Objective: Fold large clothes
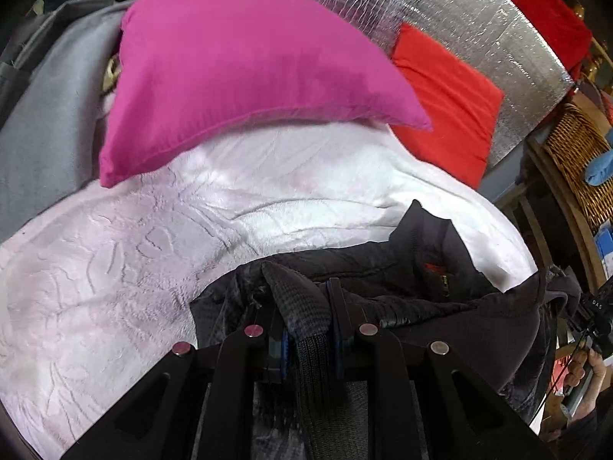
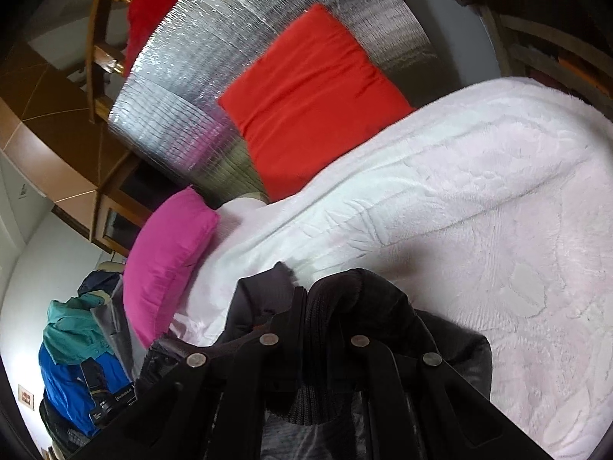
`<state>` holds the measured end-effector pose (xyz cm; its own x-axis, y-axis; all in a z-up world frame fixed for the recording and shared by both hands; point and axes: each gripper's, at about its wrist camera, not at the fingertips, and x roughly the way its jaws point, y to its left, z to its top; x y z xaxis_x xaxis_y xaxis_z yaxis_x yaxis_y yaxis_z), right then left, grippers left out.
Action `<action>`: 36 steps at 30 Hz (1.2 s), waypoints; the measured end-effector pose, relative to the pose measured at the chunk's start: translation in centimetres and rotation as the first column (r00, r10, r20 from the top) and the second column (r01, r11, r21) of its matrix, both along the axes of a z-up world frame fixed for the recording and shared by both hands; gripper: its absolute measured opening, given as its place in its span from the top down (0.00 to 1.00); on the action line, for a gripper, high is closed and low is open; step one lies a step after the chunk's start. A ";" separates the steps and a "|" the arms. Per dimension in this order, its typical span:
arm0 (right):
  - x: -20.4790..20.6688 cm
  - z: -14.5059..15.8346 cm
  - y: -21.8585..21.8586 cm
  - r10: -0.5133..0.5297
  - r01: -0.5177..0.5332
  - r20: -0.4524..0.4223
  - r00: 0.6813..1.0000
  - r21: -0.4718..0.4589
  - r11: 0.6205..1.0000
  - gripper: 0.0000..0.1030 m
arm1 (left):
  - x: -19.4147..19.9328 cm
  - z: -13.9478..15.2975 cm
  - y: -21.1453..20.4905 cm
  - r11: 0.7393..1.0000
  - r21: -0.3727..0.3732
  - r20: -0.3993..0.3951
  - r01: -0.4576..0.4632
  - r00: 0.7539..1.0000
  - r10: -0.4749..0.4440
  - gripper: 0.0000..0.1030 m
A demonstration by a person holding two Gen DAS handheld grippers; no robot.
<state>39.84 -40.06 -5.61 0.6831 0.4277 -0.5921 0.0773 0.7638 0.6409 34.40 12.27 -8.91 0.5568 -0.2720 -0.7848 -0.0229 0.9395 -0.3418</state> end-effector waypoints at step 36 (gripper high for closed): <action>3.8 -9.6 -2.7 -0.082 0.113 -0.173 0.981 0.178 0.977 0.79 | 4.8 -4.8 0.3 0.980 -0.162 -0.095 -0.117 0.990 0.103 0.73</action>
